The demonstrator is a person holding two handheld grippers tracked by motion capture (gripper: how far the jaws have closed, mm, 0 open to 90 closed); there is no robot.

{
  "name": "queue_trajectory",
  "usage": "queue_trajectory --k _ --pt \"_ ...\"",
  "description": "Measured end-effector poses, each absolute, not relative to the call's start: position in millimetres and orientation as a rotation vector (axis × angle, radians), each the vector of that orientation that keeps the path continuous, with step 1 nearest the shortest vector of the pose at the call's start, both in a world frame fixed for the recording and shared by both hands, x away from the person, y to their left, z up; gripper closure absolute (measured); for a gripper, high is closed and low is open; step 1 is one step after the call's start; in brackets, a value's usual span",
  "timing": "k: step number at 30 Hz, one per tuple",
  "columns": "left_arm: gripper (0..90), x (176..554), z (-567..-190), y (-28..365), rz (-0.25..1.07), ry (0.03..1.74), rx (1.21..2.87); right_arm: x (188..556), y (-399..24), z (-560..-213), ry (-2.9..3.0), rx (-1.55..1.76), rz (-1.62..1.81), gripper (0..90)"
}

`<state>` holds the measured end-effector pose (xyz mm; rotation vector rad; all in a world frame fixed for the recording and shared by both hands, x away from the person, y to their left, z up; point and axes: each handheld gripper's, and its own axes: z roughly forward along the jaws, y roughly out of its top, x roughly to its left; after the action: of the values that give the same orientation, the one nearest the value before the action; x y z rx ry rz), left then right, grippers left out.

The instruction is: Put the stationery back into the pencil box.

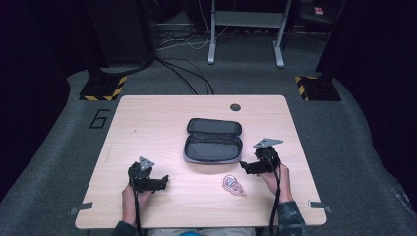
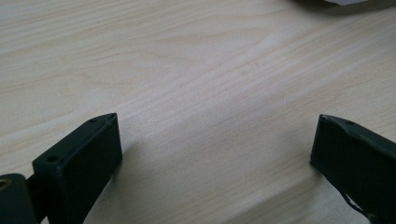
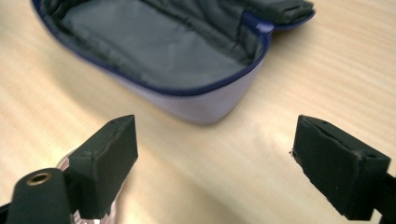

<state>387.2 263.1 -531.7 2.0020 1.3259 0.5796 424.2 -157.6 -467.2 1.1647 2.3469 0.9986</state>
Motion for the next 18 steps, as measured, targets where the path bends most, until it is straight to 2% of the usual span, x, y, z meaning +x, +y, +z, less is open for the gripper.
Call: queue_trajectory --k 11,18 --pt "1.9 387 -532 263 0.58 1.326 2.002 382 -148 -484 2.376 1.158 1.013 10.2" --pt "1.9 387 -532 263 0.58 1.327 2.002 369 -135 -498 2.41 1.166 0.994 3.2"
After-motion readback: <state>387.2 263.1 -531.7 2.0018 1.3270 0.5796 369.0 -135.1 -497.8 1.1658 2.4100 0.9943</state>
